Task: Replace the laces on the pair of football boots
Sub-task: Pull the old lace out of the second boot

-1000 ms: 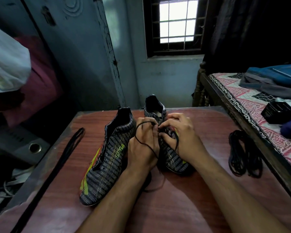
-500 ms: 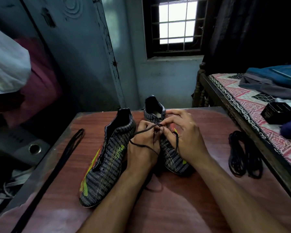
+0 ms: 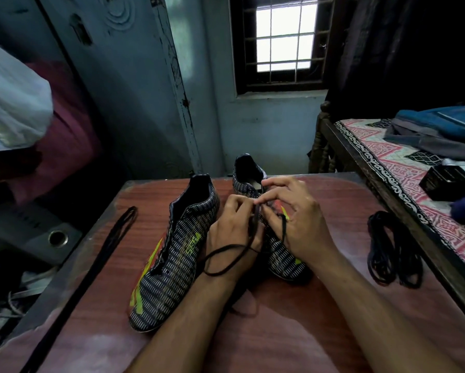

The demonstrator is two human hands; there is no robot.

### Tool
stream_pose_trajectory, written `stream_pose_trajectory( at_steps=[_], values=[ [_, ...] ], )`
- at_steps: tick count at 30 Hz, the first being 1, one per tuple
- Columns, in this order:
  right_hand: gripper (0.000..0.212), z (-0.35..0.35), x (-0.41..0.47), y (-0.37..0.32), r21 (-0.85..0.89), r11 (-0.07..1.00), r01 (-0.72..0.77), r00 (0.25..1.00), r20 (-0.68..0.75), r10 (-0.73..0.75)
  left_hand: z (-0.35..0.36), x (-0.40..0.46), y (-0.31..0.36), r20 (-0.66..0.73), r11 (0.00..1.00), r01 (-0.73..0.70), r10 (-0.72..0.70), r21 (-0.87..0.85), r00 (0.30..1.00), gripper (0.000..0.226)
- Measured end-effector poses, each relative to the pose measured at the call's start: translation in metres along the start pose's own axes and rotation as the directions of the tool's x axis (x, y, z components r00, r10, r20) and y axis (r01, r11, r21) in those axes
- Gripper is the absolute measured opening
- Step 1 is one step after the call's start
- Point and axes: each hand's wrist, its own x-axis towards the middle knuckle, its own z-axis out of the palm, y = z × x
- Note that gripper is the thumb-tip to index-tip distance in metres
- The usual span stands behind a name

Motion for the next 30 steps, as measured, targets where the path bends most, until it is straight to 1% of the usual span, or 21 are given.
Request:
stream_pose_trajectory(
  at_steps=[1, 3, 5, 8, 9, 11, 14, 16, 19, 21, 23, 24, 26, 28, 30],
  values=[
    [0.011, 0.0, 0.001, 0.0, -0.005, 1.0, -0.009, 1.0, -0.004, 0.009, 0.002, 0.001, -0.002, -0.005, 1.0, -0.021, 0.021, 0.016, 1.0, 0.044],
    [0.013, 0.002, 0.001, 0.0, 0.018, 0.999, -0.048, 0.999, -0.024, 0.049, 0.003, 0.001, -0.006, -0.007, 0.999, -0.019, 0.02, 0.031, 1.0, 0.033],
    [0.011, 0.002, 0.001, 0.0, 0.09, 0.993, -0.08, 0.995, -0.053, 0.085, 0.004, 0.001, -0.009, -0.005, 1.0, -0.003, 0.004, 0.031, 1.0, 0.021],
    [0.003, -0.003, 0.003, -0.001, 0.193, 0.972, -0.136, 0.987, -0.057, 0.149, 0.006, 0.003, -0.004, -0.012, 0.998, 0.056, -0.056, 0.032, 0.998, 0.013],
    [0.003, -0.005, 0.003, -0.002, 0.245, 0.953, -0.177, 0.981, -0.04, 0.192, 0.005, 0.003, -0.001, -0.029, 0.996, 0.09, -0.089, 0.018, 0.996, 0.012],
    [0.012, -0.008, 0.005, -0.003, 0.348, 0.9, -0.262, 0.961, 0.009, 0.276, 0.003, 0.002, 0.001, -0.068, 0.991, 0.13, -0.133, -0.04, 0.989, 0.01],
    [0.015, -0.009, 0.007, -0.003, 0.435, 0.827, -0.356, 0.923, 0.026, 0.384, 0.0, -0.003, 0.0, -0.089, 0.995, 0.055, -0.062, -0.085, 0.994, 0.01],
    [0.014, -0.01, 0.009, -0.001, 0.55, 0.707, -0.444, 0.851, 0.012, 0.525, 0.001, -0.004, -0.002, -0.073, 0.995, 0.032, -0.039, -0.094, 0.997, 0.015],
    [0.015, -0.017, 0.012, 0.006, 0.701, 0.49, -0.517, 0.683, -0.007, 0.73, 0.005, -0.002, -0.003, -0.057, 0.999, 0.025, -0.027, -0.04, 0.998, 0.03],
    [0.019, -0.025, 0.014, 0.015, 0.756, 0.398, -0.52, 0.575, -0.036, 0.818, 0.007, -0.001, -0.004, -0.048, 1.0, 0.002, -0.002, -0.001, 0.999, 0.027],
    [0.022, -0.029, 0.016, 0.022, 0.782, 0.338, -0.523, 0.49, -0.049, 0.87, 0.007, -0.001, -0.004, -0.03, 1.0, 0.0, 0.0, 0.015, 1.0, 0.022],
    [0.023, -0.031, 0.017, 0.026, 0.801, 0.311, -0.512, 0.464, -0.046, 0.884, 0.007, -0.001, -0.003, -0.025, 1.0, 0.004, -0.004, 0.017, 1.0, 0.022],
    [0.023, -0.033, 0.017, 0.033, 0.818, 0.284, -0.5, 0.445, -0.039, 0.894, 0.007, -0.001, -0.003, -0.016, 1.0, 0.008, -0.008, 0.019, 1.0, 0.024],
    [0.026, -0.034, 0.017, 0.038, 0.777, 0.32, -0.543, 0.452, -0.051, 0.891, 0.006, -0.002, -0.002, -0.005, 1.0, 0.006, -0.006, 0.006, 1.0, 0.027],
    [0.04, -0.034, 0.014, 0.042, 0.695, 0.371, -0.616, 0.467, -0.056, 0.882, 0.006, -0.003, -0.001, 0.009, 1.0, 0.006, -0.006, -0.005, 1.0, 0.03]
  ],
)
